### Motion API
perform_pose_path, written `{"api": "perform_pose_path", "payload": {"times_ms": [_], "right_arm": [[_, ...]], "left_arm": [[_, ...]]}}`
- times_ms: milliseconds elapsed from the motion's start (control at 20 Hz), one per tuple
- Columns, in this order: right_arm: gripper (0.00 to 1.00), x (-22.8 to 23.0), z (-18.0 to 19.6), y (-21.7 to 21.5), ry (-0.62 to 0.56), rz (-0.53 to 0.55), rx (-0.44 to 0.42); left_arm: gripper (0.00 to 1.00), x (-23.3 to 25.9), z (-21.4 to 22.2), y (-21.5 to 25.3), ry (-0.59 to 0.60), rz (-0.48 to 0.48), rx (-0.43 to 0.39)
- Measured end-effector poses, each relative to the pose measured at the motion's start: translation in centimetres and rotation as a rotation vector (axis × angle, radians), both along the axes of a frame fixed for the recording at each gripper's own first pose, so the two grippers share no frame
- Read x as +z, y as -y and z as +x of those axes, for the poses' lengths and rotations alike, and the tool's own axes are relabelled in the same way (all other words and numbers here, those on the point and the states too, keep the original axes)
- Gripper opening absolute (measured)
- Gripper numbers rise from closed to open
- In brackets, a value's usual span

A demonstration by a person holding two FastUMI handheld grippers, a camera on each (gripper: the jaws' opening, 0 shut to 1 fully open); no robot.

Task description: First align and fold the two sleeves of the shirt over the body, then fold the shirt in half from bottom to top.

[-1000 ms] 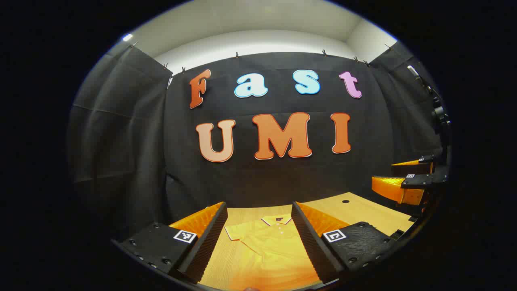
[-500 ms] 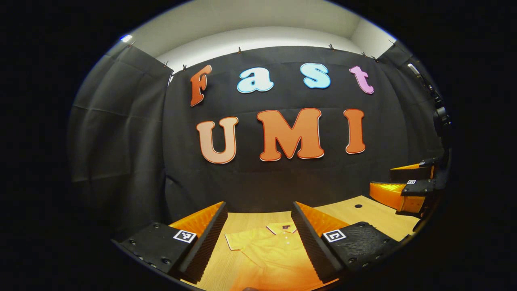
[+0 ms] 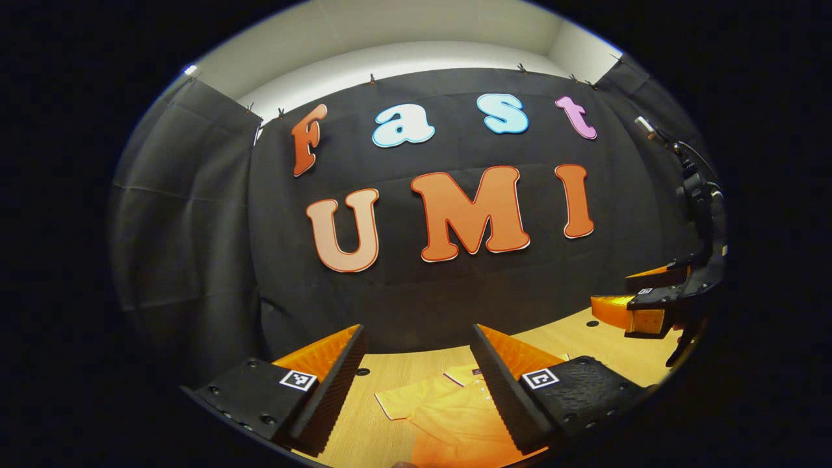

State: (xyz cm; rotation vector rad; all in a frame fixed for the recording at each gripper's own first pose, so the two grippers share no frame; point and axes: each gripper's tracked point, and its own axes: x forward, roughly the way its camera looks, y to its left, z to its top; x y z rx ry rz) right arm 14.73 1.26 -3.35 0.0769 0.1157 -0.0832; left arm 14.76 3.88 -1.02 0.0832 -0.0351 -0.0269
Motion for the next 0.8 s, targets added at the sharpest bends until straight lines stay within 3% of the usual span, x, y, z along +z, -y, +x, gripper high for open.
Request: {"api": "perform_pose_path", "payload": {"times_ms": [300,550,800], "right_arm": [[0.96,-3.9,1.3,2.1,-0.159,0.026,-0.136],[0.97,-7.4,4.2,4.4,-0.307,0.067,-0.160],[0.97,-11.8,7.2,6.1,-0.467,0.141,-0.124]], "left_arm": [[0.98,-1.5,0.4,-2.5,-0.007,0.021,-0.110],[0.98,-2.2,0.5,-5.1,-0.039,0.004,-0.028],[0.98,-1.8,0.4,-6.3,-0.052,0.032,0.088]]}}
